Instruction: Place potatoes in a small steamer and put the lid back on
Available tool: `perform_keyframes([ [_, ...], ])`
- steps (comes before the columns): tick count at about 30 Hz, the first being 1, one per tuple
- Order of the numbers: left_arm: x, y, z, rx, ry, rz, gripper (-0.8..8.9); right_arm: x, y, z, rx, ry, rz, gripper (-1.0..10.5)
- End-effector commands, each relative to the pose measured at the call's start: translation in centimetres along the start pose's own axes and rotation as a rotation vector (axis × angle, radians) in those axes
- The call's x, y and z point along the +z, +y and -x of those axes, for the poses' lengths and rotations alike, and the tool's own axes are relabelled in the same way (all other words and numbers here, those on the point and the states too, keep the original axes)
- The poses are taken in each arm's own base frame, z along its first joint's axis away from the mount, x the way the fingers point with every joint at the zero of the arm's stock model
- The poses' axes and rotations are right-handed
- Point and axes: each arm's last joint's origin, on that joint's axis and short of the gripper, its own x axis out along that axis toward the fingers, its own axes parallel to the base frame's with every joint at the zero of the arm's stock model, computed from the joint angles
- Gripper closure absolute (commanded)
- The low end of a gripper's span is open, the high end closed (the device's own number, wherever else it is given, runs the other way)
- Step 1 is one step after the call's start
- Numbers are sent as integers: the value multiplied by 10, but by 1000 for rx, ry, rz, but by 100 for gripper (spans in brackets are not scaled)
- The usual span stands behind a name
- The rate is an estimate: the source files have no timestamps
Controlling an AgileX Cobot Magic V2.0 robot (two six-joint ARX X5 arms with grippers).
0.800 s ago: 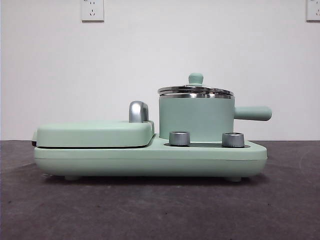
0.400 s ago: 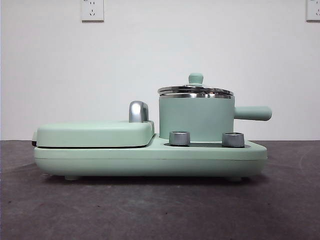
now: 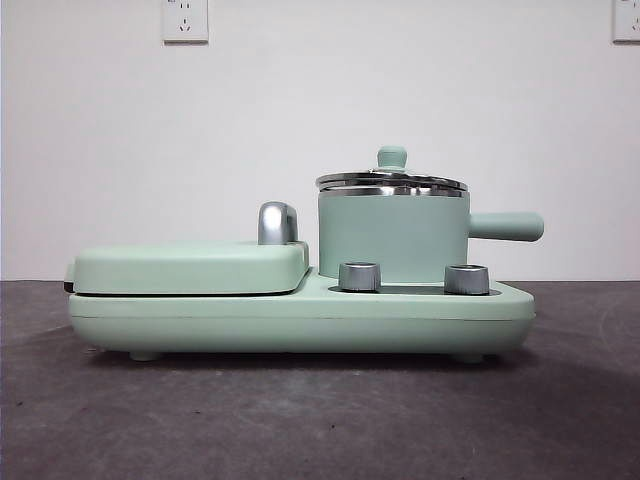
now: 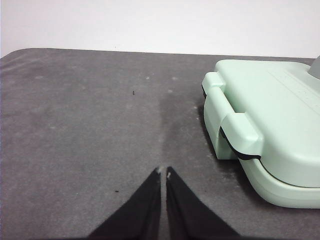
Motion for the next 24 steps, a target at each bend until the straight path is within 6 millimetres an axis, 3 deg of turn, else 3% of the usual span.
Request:
perform_keyframes([
  [1, -4, 0, -2, -2, 1, -3, 799, -6, 1, -1, 1, -11, 16, 929],
  [8, -4, 0, -2, -2, 1, -3, 799, -22, 2, -4, 4, 34, -25, 929],
  [24, -4, 0, -2, -2, 1, -3, 799, -19, 2, -4, 3, 8, -23, 929],
])
